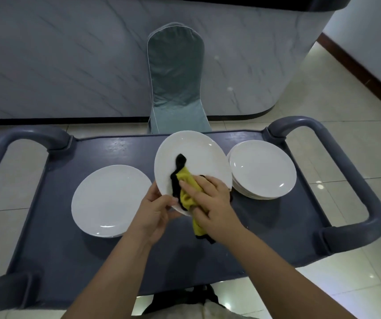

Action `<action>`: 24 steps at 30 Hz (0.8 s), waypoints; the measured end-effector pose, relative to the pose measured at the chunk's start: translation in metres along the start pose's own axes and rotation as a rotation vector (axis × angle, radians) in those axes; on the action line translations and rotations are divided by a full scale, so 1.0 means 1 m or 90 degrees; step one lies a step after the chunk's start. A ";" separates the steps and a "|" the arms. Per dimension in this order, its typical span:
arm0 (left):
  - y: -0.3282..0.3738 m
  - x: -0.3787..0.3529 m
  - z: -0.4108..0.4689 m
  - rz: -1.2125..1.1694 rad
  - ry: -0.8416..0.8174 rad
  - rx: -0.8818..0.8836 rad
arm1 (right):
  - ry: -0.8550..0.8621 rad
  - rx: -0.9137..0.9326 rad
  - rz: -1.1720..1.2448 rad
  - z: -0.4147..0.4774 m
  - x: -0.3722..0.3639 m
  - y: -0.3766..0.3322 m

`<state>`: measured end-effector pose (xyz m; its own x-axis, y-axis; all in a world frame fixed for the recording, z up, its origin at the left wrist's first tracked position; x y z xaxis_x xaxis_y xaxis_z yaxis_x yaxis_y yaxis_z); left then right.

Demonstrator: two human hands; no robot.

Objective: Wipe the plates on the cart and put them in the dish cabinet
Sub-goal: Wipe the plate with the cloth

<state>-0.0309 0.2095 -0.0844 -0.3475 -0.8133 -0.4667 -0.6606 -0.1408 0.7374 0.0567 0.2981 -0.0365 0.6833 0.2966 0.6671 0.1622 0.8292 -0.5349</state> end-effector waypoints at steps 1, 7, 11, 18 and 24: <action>-0.003 -0.002 -0.003 0.011 -0.010 0.006 | 0.005 0.012 0.004 0.010 -0.002 -0.004; 0.005 -0.008 -0.018 0.167 -0.052 -0.024 | 0.165 -0.363 0.007 0.061 0.042 0.090; 0.041 -0.010 -0.016 0.320 0.015 -0.146 | 0.278 -0.543 0.266 0.060 0.066 0.102; 0.118 -0.054 -0.024 0.678 0.172 -0.511 | 0.266 -0.268 0.289 0.114 0.094 0.016; 0.122 -0.079 -0.038 0.823 0.134 -0.676 | -0.126 -0.176 0.076 0.105 0.049 0.004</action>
<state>-0.0590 0.2352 0.0613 -0.1187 -0.7349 0.6678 0.7052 0.4111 0.5777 0.0158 0.3653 0.0487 0.5625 0.4921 0.6644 0.2941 0.6319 -0.7171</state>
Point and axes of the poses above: each hand's wrist, its own z-axis towards the middle knuckle, its own x-axis out of the back of the hand, y = z × x, the point moved 10 cm from there along z, towards the middle knuckle, and after that the axes turned 15 degrees about y, right-handed, at the moved point
